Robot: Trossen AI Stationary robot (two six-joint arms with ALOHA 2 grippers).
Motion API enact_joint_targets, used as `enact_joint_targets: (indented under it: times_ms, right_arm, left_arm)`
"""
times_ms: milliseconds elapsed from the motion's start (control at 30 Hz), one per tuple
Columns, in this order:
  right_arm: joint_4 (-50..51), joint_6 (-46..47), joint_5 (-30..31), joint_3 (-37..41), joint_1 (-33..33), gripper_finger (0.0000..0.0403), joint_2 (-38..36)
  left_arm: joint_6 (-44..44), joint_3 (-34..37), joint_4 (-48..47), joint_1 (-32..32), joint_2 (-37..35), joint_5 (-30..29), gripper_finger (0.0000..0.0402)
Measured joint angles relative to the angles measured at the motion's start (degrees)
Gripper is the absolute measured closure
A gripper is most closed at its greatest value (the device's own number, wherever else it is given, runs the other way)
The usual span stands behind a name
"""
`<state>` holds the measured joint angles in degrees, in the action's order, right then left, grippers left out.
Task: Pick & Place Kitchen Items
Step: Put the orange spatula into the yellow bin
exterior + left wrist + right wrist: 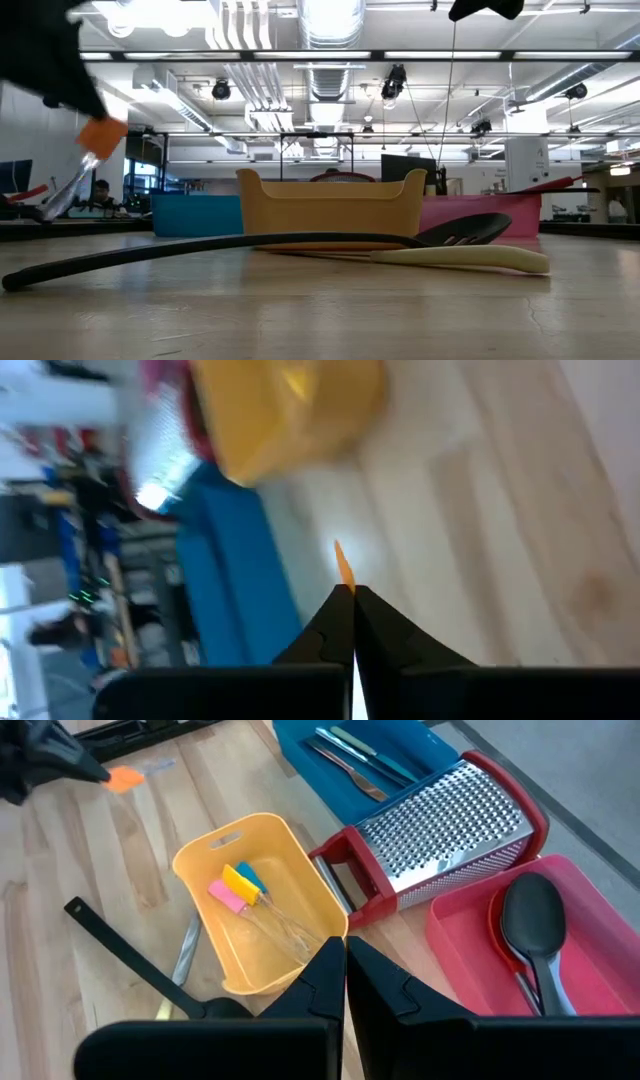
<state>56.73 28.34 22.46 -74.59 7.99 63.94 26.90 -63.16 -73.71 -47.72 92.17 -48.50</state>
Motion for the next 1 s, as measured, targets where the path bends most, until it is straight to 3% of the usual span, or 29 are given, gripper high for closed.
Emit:
enact_joint_targets:
  times_ms: [333, 533, 800, 900, 1000]
  right_arm:
    - [0.00, -0.88, 0.02, 0.02, 0.00, 0.0394, -0.01]
    - [-0.45, -3.48, 0.19, 0.03, 0.39, 0.0394, 0.00]
    - [-16.75, -19.08, 2.77, 3.31, 6.72, 0.0394, -0.02]
    - [-24.16, -25.58, 6.14, 6.49, 9.36, 0.0394, 0.01]
    - [-31.17, -28.59, 6.29, 10.31, 10.16, 0.0394, -0.02]
  left_arm:
    - [-12.57, -8.10, -1.01, -0.04, -7.56, -19.11, 0.0401]
    - [-26.44, -7.56, 11.61, -0.02, -12.99, -30.33, 0.0401]
    - [-42.27, -6.63, 28.16, 1.50, -17.16, -30.23, 0.0401]
    - [-48.91, -5.72, 35.69, 3.57, -17.98, -26.39, 0.0401]
    - [-59.12, -3.86, 47.34, 6.98, -18.39, -17.52, 0.0401]
